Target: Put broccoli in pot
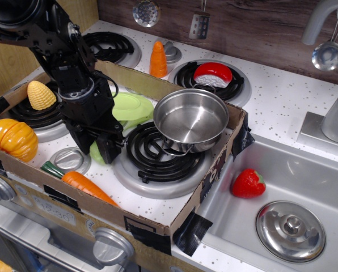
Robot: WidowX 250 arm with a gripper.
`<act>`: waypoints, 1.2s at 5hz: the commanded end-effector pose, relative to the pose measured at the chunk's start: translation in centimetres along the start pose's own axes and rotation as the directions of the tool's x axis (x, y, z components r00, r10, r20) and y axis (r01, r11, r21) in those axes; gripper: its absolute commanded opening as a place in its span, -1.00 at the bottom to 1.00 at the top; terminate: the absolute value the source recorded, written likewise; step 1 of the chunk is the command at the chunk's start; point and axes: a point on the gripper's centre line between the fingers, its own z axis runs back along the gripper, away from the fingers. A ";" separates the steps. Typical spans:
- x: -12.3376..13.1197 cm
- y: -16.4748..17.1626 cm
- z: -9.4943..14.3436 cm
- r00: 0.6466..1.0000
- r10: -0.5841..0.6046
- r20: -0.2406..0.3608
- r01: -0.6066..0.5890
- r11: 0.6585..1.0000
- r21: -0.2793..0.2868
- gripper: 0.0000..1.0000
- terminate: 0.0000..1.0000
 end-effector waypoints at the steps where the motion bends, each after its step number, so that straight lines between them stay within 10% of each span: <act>1: 3.2 0.7 8.3 0.999 0.028 0.031 -0.030 0.996 0.088 -1.00 -1.00; 3: 5.7 -2.1 12.9 0.993 0.080 0.086 -0.084 0.996 0.037 -1.00 -1.00; 4: 6.2 -4.3 11.4 0.989 0.076 0.127 -0.067 0.995 -0.072 -1.00 -1.00; 6: 8.0 -6.9 9.5 0.988 0.043 0.148 -0.025 0.992 -0.120 -1.00 -1.00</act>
